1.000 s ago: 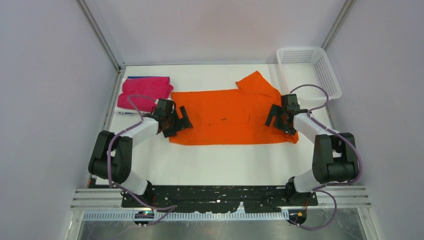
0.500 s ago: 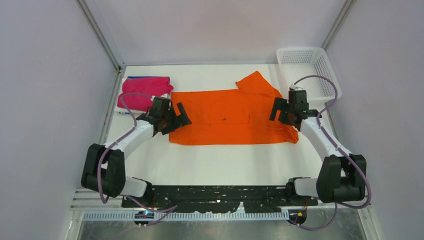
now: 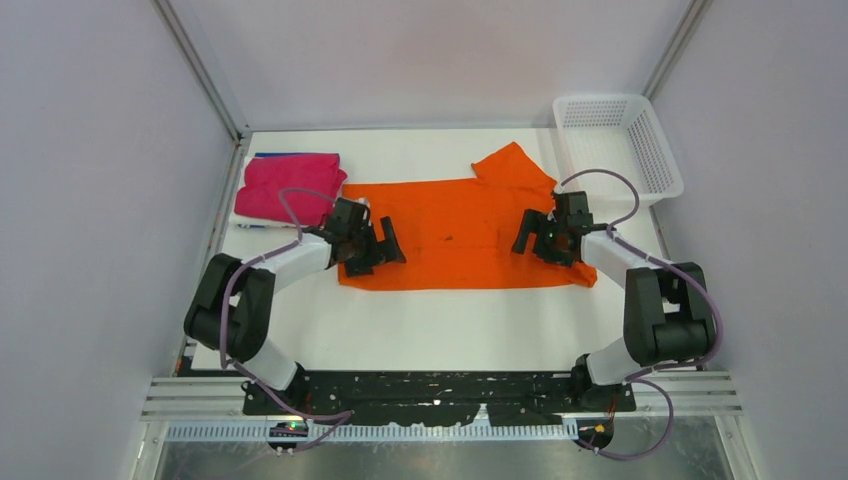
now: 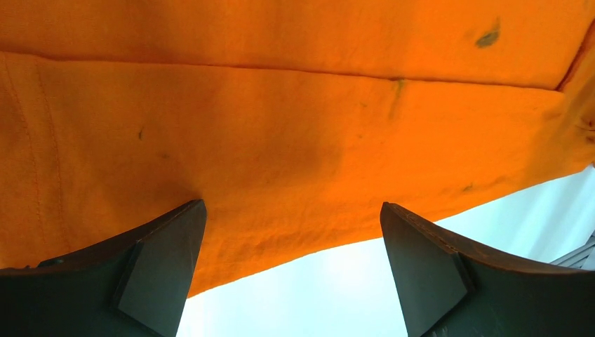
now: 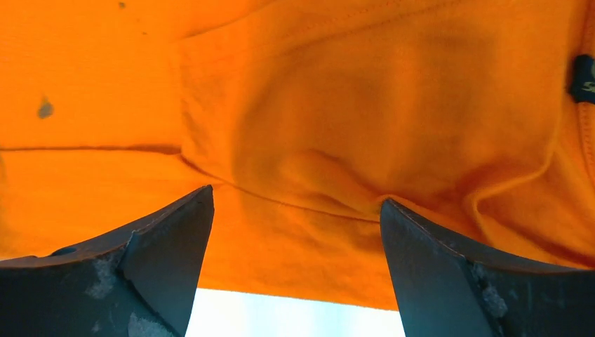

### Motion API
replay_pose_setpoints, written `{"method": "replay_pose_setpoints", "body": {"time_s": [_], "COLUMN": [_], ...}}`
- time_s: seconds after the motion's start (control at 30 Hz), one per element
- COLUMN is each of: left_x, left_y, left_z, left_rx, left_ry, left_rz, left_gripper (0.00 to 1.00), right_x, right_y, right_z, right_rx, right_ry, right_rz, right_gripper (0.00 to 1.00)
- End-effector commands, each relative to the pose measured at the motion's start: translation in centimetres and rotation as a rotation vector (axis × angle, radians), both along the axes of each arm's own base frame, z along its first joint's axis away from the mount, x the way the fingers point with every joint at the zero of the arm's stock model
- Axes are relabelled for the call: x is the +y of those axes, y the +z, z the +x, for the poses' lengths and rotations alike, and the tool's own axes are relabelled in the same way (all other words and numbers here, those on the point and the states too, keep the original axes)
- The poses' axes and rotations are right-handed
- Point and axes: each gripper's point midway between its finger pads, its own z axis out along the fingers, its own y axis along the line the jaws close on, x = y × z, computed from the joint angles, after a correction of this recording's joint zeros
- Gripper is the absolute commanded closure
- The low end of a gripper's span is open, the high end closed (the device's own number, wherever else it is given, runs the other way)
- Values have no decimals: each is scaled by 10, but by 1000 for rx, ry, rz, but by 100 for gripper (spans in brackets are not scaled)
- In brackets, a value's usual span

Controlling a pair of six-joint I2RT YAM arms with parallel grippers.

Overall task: Fold and stack the t-shirts
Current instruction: Fold the flattened tshirt in 1/3 of the way

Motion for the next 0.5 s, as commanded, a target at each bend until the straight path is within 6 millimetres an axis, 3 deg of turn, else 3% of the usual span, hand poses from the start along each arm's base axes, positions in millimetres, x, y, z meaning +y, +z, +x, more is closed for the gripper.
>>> {"method": "replay_pose_setpoints", "body": {"time_s": [0.0,0.1,0.27,0.47], "left_x": [-5,-3,2,0], "left_y": [-4,-13,-22,-27], "left_z": [-1,-14,-41,-81], "left_rx": [5,34,63,83], "left_ry": [-6,-13,-23,-38], "left_rz": [-26,-8,28,34], "left_gripper": [0,0,0,1], "right_x": [5,-2,-17,-21], "right_y": [-15,-35,-35,-46], "right_z": [9,-13,-53,-110], "right_rx": [22,117,181,327], "right_ry": [-24,-68,-156,-226], "right_rz": [11,-18,-57,-46], "right_gripper": [5,5,4,5]}}
